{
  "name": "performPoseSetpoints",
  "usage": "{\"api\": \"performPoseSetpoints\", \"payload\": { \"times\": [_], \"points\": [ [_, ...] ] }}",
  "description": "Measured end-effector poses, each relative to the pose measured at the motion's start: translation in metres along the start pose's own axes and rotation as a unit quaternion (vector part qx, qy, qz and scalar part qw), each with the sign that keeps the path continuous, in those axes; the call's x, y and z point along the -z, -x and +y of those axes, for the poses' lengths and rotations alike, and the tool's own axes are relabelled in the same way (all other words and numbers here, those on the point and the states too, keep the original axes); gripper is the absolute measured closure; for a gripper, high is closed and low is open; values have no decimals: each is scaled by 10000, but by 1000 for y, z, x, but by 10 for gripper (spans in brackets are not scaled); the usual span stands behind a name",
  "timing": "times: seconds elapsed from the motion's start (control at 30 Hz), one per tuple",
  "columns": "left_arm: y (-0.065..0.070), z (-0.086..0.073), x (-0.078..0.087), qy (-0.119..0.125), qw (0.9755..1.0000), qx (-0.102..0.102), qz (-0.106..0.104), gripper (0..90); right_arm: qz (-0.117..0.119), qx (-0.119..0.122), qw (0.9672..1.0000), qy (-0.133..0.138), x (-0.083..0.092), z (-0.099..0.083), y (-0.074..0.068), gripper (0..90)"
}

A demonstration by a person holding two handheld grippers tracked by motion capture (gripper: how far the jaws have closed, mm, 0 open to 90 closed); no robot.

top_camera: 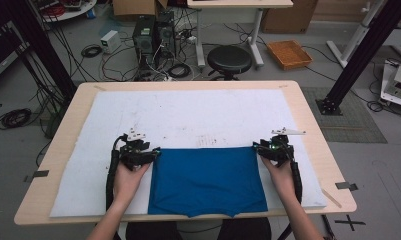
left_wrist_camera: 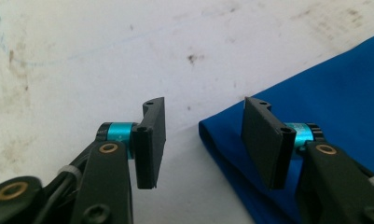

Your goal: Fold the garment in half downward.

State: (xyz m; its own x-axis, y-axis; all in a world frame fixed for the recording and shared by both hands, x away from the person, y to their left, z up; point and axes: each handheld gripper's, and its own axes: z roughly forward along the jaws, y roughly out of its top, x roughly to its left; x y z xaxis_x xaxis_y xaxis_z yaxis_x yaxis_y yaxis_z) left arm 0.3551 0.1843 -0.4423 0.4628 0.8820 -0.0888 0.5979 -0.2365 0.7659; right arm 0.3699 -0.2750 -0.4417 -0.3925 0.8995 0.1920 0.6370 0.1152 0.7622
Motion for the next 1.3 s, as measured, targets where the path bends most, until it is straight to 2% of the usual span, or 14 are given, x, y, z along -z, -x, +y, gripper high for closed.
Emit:
{"api": "performPoseSetpoints", "payload": {
  "times": [0.1,0.17,0.23,0.3,0.37,0.47,0.53,0.6,0.73,0.77,0.93,1.03,1.13,1.3],
  "points": [
    [0,-3,-2,-116,9999,-50,-43,565,-8,132,9994,-313,-11,-2,-1,641],
    [1,-4,-3,-127,9999,-82,-62,640,-72,246,9992,-301,-10,-3,-2,725],
    [2,-5,-3,-104,9998,-65,-184,724,94,290,9991,-298,-10,-4,-2,825],
    [5,-5,-3,-80,9996,-124,-255,819,91,439,9986,-273,-9,-6,-4,859],
    [9,-4,-3,-83,9995,-278,-157,854,54,536,9982,-261,-7,-6,-6,869],
    [10,-3,-4,-74,9994,-316,-139,862,47,552,9983,-193,-7,-5,-3,876],
    [8,-1,-6,-41,9996,-240,-169,863,72,517,9985,-192,-7,-3,-2,876],
    [6,6,-11,-37,9997,-184,-127,863,62,633,9979,-101,-8,3,1,877],
    [4,15,-16,-10,9998,-189,-86,863,31,655,9978,-99,-13,12,5,877],
    [1,20,-20,20,9999,-163,-51,863,11,659,9978,-103,-16,19,9,877],
    [-3,26,-27,53,9998,-192,27,862,-31,624,9980,-56,-23,32,19,877],
    [-6,30,-34,51,9997,-198,152,868,-6,532,9986,-11,-28,33,23,877],
    [-8,33,-37,20,9996,-226,190,869,-33,507,9987,-88,-34,31,26,877],
    [-7,34,-36,60,9993,-284,221,863,-51,581,9983,11,-32,32,25,861]
  ]
}}
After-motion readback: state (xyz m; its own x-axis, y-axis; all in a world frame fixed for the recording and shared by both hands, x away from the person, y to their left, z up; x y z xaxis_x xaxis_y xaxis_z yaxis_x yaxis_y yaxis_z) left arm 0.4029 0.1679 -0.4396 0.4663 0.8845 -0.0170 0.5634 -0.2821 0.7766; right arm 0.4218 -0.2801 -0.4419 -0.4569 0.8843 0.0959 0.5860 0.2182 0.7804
